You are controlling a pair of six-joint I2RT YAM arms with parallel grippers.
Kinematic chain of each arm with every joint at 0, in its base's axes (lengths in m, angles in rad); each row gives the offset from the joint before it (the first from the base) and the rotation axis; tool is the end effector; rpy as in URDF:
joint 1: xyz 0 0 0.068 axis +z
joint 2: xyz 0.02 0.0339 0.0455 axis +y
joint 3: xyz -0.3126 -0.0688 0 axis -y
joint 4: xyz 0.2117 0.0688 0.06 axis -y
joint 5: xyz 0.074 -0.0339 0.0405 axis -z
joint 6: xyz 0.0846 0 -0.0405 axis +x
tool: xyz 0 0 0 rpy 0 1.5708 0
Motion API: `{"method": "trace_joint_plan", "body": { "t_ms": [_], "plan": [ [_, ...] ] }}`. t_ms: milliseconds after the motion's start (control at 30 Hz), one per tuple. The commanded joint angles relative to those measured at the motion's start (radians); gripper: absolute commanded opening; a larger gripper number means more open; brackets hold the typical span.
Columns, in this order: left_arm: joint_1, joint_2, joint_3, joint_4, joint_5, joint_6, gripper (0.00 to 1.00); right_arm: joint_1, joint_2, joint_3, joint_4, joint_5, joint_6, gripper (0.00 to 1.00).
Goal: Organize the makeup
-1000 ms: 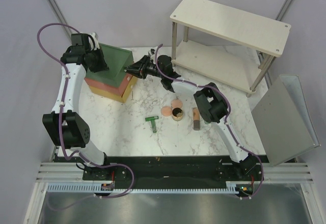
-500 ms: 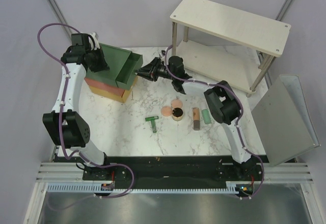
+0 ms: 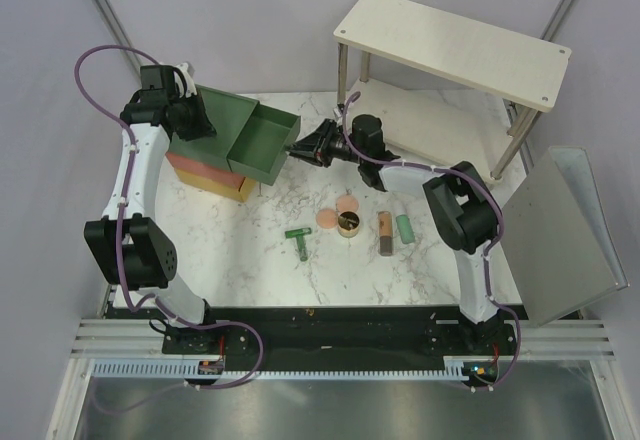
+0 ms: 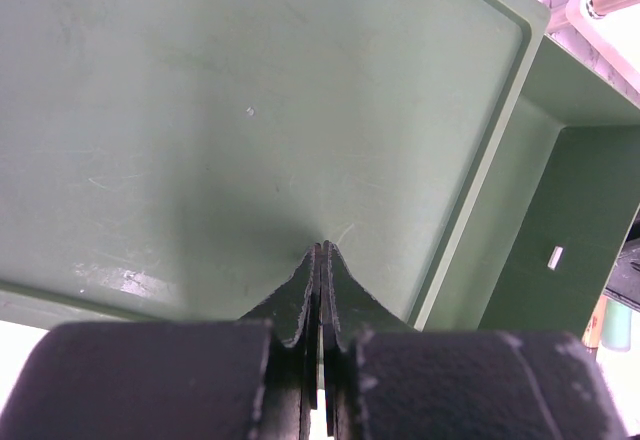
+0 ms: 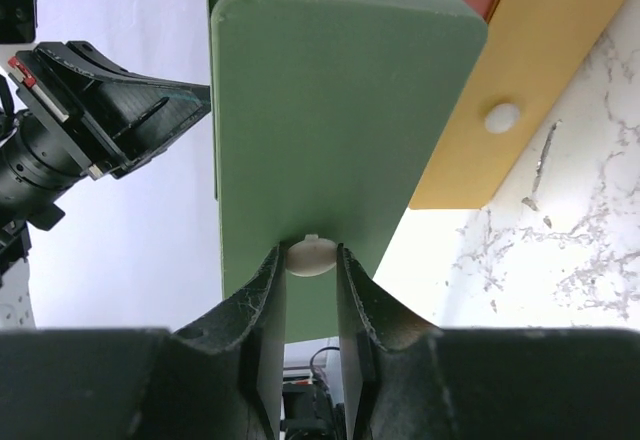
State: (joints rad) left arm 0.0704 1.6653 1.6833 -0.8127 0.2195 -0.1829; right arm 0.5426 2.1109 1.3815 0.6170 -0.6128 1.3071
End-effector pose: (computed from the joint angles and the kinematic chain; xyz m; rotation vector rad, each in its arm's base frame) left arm 0.3701 0.0076 0.3768 -0.1927 2.3553 -0.3140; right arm 0.4209 0.3106 0.2692 0.2198 2.0505 1.7938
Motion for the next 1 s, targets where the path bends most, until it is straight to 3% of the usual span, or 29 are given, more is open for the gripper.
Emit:
{"method": "trace_joint_plan", "body": {
  "t_ms": [0, 67, 100, 133, 167, 267, 367, 667, 800, 967],
  "plan": [
    [-0.001, 0.033, -0.016, -0.051, 0.000, -0.010, 0.02, -0.021, -0.046, -0.019, -0.063, 0.010, -0.088, 0.00],
    [-0.001, 0.033, -0.019, -0.049, 0.000, -0.009, 0.02, -0.023, -0.037, -0.010, -0.074, -0.001, -0.095, 0.01],
    [-0.001, 0.033, -0.020, -0.051, 0.000, -0.009, 0.02, -0.023, -0.029, -0.004, -0.077, -0.005, -0.097, 0.08],
    [-0.001, 0.034, -0.019, -0.049, 0.000, -0.007, 0.02, -0.021, -0.028, -0.004, -0.077, -0.008, -0.095, 0.15],
    [-0.001, 0.033, -0.019, -0.051, 0.003, -0.006, 0.02, -0.023, -0.026, -0.004, -0.077, -0.008, -0.097, 0.37],
    [-0.001, 0.031, -0.016, -0.052, 0.015, 0.002, 0.02, -0.023, -0.052, -0.013, -0.100, 0.018, -0.152, 0.70],
    [-0.001, 0.028, -0.002, -0.057, 0.011, 0.011, 0.02, -0.029, -0.098, -0.009, -0.213, 0.047, -0.259, 0.81],
    [-0.001, 0.028, -0.010, -0.060, 0.027, 0.014, 0.02, -0.061, -0.259, 0.005, -0.678, 0.140, -0.587, 0.89],
    [-0.001, 0.030, -0.017, -0.060, 0.029, 0.016, 0.02, -0.061, -0.339, 0.043, -0.995, 0.348, -0.788, 0.90],
    [-0.001, 0.039, -0.023, -0.060, 0.037, 0.017, 0.02, -0.061, -0.394, 0.013, -1.212, 0.557, -0.894, 0.89]
  ]
}}
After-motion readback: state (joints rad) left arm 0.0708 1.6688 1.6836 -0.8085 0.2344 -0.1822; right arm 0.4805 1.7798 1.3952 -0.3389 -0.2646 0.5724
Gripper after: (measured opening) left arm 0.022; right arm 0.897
